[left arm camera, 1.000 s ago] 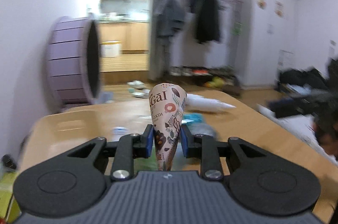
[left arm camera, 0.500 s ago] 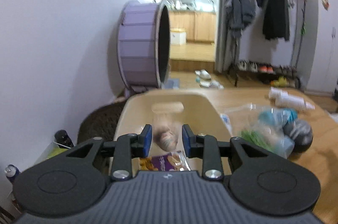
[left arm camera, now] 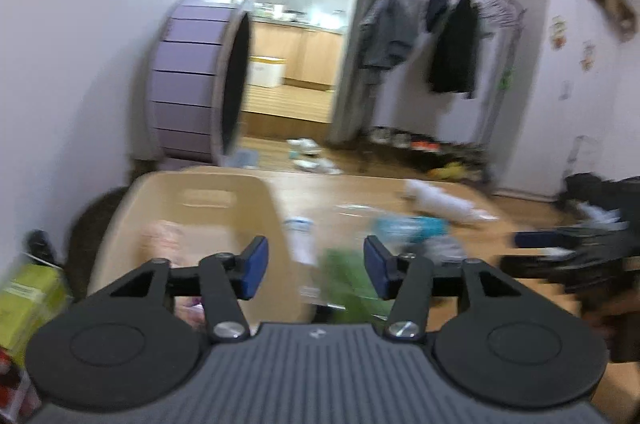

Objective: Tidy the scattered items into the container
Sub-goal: 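Lower the cone wrapper into the basket and open the left gripper, then close the right gripper around the black Umay wrist ball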

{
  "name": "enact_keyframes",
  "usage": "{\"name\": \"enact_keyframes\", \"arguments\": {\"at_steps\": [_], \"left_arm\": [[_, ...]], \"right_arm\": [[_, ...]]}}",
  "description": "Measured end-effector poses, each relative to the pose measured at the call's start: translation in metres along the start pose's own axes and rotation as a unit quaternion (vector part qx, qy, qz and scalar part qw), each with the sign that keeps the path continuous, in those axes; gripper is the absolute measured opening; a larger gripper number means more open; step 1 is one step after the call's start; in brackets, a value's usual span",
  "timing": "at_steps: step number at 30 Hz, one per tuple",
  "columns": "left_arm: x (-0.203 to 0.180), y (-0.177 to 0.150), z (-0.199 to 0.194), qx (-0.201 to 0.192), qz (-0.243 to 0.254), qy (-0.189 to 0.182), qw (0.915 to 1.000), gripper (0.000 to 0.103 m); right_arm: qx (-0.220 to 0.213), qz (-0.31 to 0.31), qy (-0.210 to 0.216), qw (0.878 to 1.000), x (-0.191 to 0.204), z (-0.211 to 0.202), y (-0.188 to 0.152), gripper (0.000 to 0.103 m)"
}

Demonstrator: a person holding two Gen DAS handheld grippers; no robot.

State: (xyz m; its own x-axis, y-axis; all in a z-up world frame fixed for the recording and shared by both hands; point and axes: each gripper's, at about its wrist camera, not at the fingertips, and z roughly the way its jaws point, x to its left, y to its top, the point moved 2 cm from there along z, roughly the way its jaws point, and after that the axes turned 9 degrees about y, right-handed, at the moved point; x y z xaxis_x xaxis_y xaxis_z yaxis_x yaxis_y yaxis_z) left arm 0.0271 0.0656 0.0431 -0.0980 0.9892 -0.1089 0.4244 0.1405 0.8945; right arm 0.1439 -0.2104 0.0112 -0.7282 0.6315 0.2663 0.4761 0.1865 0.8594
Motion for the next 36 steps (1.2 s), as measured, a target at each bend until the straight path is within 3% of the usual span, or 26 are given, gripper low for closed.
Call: {"name": "enact_keyframes", "arguments": {"at_steps": [4,11,20,24,29,36], "left_arm": [[-0.026,-0.013,-0.004,0.014,0.016,-0.046,0.9987,0.069],[-0.051,-0.034,-0.006,0.044,0.02,-0.083,0.9954,0.072],[-0.056,-0.044,0.0,0.051,0.029,-0.09,0.9942,0.072],[-0.056,-0.045,-0.003,0.045,0.03,-0.087,0.9947,0.072],[-0.054,-0.044,-0.003,0.042,0.026,-0.079,0.9956,0.072],[-0.051,-0.043,-0.004,0.037,0.024,-0.077,0.9961,0.072]], "right_arm": [[0.009,-0.016,0.011,1.0,0.001,0.008,-0.002,0.103],[0.03,-0.04,0.018,0.999,0.003,0.024,-0.007,0.103],[0.04,-0.064,0.034,0.997,0.004,0.039,-0.017,0.103],[0.037,-0.07,0.015,0.997,0.005,0.042,-0.016,0.103],[0.04,-0.039,0.013,0.998,-0.005,0.047,-0.014,0.093],[0.054,-0.042,0.011,0.998,-0.005,0.056,-0.017,0.081]]}}
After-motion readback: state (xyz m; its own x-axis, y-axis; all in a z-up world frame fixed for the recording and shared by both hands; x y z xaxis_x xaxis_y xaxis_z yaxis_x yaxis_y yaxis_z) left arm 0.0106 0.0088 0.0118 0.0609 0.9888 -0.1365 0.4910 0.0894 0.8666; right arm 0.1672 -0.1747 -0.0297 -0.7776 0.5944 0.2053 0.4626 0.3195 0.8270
